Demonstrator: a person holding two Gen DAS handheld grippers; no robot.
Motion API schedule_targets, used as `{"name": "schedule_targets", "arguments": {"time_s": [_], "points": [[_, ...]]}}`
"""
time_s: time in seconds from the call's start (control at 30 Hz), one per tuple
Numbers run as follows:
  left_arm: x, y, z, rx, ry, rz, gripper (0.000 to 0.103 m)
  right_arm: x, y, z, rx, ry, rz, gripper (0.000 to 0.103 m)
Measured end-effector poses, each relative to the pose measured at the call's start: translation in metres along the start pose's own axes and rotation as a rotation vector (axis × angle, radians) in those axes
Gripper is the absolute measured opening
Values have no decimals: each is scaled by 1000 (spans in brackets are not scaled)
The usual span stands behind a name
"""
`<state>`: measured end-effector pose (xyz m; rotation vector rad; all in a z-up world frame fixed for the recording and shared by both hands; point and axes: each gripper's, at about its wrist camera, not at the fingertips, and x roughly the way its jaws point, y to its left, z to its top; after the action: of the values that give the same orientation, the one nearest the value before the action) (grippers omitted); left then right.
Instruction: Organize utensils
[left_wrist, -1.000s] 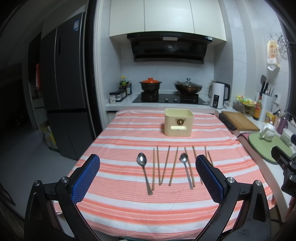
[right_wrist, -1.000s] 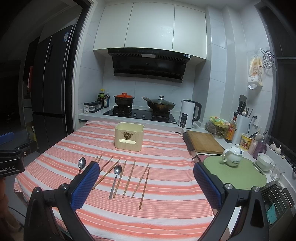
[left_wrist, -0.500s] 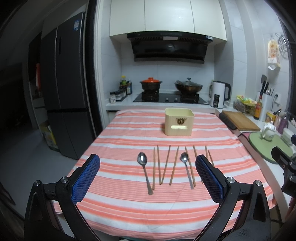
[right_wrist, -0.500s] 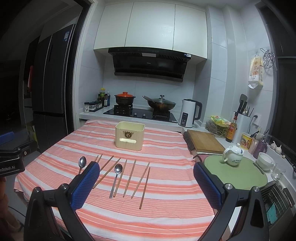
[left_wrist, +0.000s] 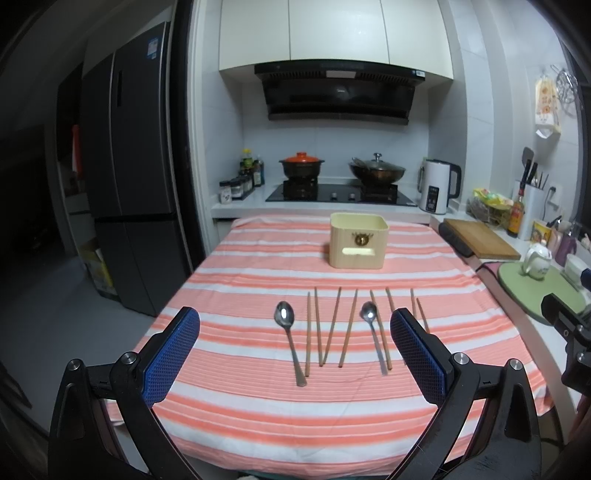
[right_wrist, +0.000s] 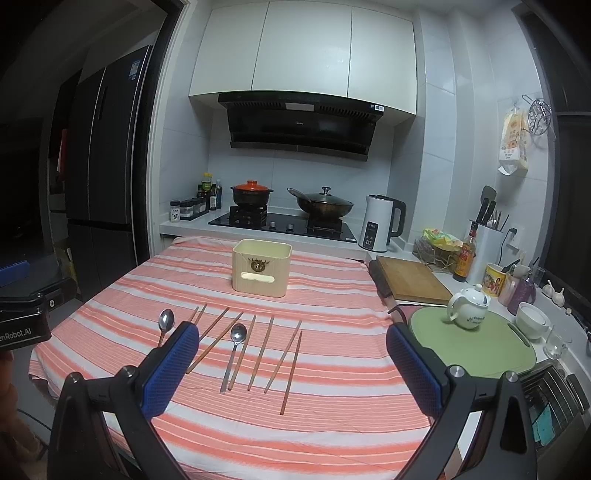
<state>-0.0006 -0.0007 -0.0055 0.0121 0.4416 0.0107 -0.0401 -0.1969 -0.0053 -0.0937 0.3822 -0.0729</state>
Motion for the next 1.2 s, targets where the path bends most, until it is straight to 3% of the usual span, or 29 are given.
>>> {"name": "schedule_targets", "arguments": {"time_s": [1.2], "points": [[5, 0, 4, 1, 17, 3, 103, 3, 1, 2, 4, 10, 1, 103]]}}
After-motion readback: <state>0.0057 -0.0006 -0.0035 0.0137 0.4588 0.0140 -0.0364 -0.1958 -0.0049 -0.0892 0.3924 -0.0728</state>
